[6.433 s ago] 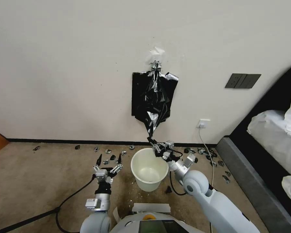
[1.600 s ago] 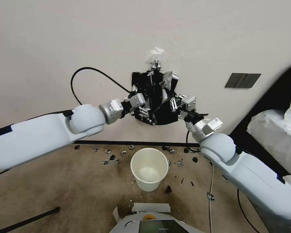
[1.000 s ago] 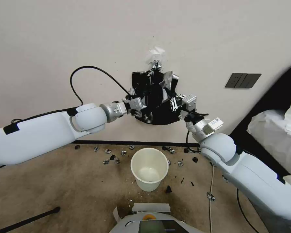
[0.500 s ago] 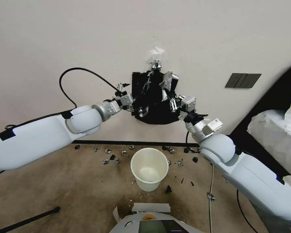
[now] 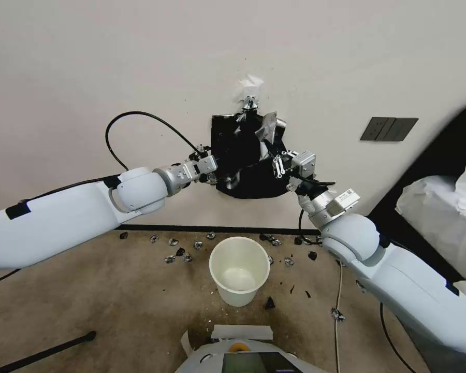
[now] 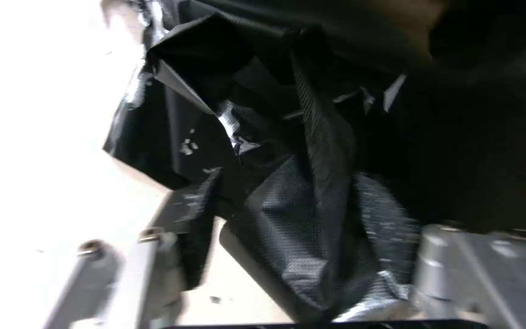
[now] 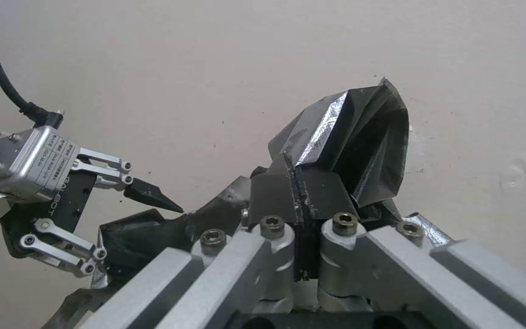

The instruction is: Place a trash bag onto the trash bin.

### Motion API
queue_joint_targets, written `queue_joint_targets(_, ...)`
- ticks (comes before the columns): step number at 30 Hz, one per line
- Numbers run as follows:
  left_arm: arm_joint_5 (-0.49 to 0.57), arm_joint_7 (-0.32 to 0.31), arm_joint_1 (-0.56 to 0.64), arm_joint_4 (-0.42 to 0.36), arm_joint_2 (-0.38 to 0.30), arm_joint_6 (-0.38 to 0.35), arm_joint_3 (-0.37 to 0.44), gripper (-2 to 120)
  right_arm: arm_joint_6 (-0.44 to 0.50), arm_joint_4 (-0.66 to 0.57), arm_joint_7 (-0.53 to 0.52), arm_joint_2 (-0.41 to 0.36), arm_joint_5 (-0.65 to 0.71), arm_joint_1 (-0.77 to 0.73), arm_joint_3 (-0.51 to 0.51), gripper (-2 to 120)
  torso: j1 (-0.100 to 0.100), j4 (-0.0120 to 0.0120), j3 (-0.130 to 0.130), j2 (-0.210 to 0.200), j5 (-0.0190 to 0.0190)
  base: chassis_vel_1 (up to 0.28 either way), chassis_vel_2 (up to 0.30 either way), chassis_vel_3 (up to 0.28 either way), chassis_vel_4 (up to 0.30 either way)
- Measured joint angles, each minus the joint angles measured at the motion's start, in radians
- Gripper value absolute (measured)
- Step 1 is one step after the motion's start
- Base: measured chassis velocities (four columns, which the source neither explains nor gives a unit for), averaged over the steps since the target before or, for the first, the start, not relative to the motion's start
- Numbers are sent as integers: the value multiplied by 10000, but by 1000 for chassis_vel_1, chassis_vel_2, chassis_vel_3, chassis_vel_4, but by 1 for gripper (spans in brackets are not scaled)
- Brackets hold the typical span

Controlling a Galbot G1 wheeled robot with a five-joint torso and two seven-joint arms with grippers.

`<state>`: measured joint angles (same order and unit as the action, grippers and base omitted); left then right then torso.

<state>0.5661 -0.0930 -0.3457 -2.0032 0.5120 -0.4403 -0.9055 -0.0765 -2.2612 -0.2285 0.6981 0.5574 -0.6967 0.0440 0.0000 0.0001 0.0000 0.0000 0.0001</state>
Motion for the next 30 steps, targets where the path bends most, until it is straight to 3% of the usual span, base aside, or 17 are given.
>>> queue_joint_targets(12,162,-195,393,247,156,190,266,2,13,-87,1,-90,25,-106,84,0,0,-1,0,0,0,0,0,0,0)
queue_joint_targets(18,631,-614,724,201,54,458,620,0,21,-89,-11,-42,22,-239,134,0,0,-2,0,0,0,0,0,0,0)
queue_joint_targets(19,953,-837,904,137,9,554,803,0,23,-105,-45,-16,46,-313,160,0,0,-1,0,0,0,0,0,0,0)
queue_joint_targets(21,2493,-1595,1974,-245,-224,986,1979,0,45,-216,-279,88,328,-722,306,0,0,-2,0,0,-3,0,0,0,0)
queue_joint_targets(23,2732,-1677,2260,-335,-297,1109,2291,0,66,-221,-315,104,353,-817,334,0,0,-2,0,0,-2,0,0,0,0)
queue_joint_targets(26,3542,-1975,4176,-1065,-965,1648,3959,0,160,-392,-499,138,531,-1678,553,0,0,-1,-1,0,-1,0,0,0,0)
queue_joint_targets(27,3542,-1975,4176,-1065,-965,1648,3959,0,160,-392,-499,138,531,-1678,553,0,0,-1,-1,0,-1,0,0,0,0)
queue_joint_targets(30,3657,-2109,6083,-1811,-1535,1970,5325,0,228,-762,-636,185,796,-2420,693,0,-1,6,-1,0,-7,0,0,0,0)
